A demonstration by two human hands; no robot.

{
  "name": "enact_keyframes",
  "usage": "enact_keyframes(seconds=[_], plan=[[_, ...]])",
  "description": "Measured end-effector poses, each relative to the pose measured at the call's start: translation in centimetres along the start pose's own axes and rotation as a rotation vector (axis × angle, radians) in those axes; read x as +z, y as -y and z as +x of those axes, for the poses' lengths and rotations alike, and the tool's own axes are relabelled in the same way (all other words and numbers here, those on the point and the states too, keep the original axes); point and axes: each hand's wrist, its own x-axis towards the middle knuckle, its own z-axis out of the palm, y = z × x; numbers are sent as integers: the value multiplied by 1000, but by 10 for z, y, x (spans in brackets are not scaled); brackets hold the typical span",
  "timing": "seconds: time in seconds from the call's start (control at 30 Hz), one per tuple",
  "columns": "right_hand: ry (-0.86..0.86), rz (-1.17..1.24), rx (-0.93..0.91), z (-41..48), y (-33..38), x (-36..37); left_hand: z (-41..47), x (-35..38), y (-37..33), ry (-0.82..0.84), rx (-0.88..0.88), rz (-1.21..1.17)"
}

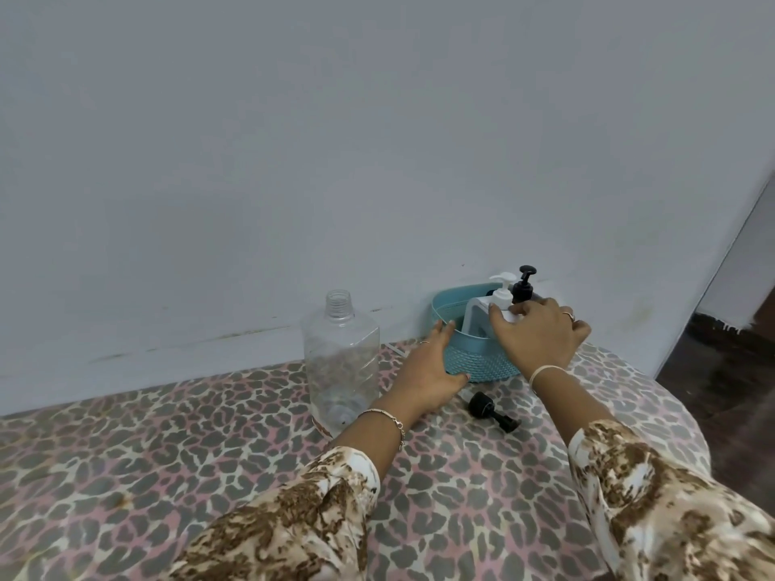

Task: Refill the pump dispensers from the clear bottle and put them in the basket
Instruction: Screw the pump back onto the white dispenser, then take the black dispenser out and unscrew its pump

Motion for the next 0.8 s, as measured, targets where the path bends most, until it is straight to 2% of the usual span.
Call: enact_keyframes(seconds=[0.13,0.3,0.57,0.8], plan=[[91,-46,-12,-13,1,-10,-19,0,-8,-36,27,-80],[76,210,10,-53,15,-27,-52,-5,-15,-71,8,-147],[122,482,-152,-162,51,-53,-140,-32,6,-216,-5,-314],[325,484,-371,-235,102,-53,-215,-82,66,-421,-147,-365]])
